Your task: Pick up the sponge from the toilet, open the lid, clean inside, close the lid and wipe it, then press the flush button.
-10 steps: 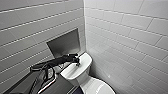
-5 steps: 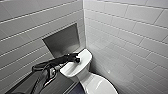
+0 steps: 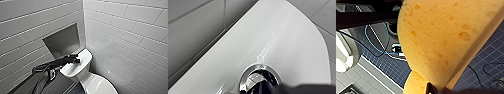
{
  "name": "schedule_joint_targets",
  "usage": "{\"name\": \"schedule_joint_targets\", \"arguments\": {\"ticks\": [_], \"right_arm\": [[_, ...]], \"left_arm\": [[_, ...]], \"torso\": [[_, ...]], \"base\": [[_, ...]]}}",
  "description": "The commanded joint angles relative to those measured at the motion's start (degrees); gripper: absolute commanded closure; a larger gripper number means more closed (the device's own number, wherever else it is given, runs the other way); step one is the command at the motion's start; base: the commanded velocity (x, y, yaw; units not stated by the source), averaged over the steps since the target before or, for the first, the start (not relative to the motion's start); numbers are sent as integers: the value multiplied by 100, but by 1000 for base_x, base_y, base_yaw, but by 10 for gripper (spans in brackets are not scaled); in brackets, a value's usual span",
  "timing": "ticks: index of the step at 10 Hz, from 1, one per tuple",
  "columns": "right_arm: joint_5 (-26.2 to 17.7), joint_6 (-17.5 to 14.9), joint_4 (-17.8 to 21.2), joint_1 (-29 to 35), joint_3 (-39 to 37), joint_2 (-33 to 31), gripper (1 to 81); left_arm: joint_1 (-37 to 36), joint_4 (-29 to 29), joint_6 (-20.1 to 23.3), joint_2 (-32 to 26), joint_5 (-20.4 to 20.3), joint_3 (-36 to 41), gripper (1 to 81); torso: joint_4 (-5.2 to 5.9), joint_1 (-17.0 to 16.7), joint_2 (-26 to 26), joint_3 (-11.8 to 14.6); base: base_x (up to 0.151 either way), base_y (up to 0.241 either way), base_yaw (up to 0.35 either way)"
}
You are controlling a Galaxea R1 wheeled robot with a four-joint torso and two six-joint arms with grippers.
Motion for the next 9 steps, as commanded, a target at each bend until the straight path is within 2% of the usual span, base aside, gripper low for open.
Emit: {"name": "schedule_joint_targets", "arguments": {"ticks": [1, 7, 9], "right_arm": [[-503, -18, -39, -109, 69, 90, 811], [-494, -18, -39, -101, 60, 99, 811], [-494, -18, -30, -110, 60, 90, 811]], "left_arm": [[-482, 468, 48, 113, 386, -29, 811], [-797, 327, 21, 43, 403, 7, 811], [-1026, -181, 21, -394, 412, 432, 811]], "torso": [[0, 0, 0, 0], [0, -2, 0, 0], [0, -2, 0, 0]], "base": [[0, 0, 0], [0, 0, 0], [0, 0, 0]]}}
